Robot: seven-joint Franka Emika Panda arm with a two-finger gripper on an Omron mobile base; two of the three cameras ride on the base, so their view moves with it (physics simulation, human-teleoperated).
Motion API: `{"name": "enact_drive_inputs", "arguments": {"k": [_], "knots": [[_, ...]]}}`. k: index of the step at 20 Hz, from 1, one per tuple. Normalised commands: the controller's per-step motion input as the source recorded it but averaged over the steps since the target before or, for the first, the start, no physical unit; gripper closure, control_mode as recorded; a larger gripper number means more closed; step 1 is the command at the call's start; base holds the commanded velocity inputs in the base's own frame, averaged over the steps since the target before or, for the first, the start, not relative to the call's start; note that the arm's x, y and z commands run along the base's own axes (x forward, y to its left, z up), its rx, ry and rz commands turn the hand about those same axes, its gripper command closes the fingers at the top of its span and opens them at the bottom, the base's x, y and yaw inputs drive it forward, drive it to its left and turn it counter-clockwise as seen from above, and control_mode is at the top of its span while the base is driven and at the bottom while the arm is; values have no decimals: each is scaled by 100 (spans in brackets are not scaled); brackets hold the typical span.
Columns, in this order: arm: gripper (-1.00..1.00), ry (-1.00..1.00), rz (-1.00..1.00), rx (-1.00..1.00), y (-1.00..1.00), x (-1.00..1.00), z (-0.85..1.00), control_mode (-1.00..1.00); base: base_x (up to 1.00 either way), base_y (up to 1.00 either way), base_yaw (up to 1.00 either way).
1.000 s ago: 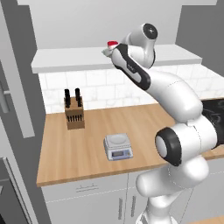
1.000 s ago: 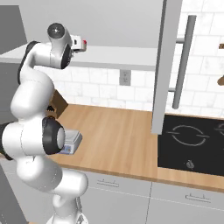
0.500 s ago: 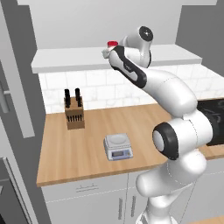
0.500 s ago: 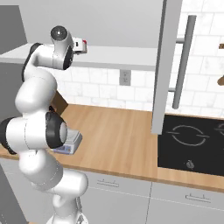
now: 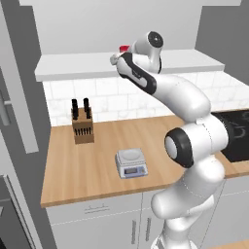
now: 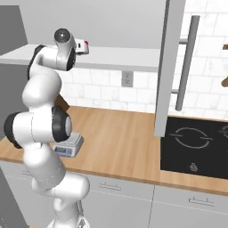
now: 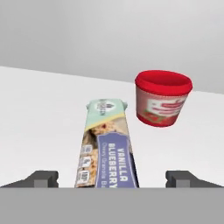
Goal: Pick the bar and place it on the digital scale for weighing, and close the cabinet.
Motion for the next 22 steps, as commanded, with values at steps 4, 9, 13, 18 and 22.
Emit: {"name": "enact_drive_inputs", "arguments": {"k": [4,9,13,18,22], "knots": [[100,1,0,0,20,23,-15,-100,0,0,0],[100,-2,0,0,7,-8,-16,-100,0,0,0],[100,-16,0,0,-23,-83,-20,-100,0,0,0],[100,-21,-2,2,-33,-100,-14,-100,0,0,0],[100,-2,-1,3,-24,-100,0,-100,0,0,0]]}}
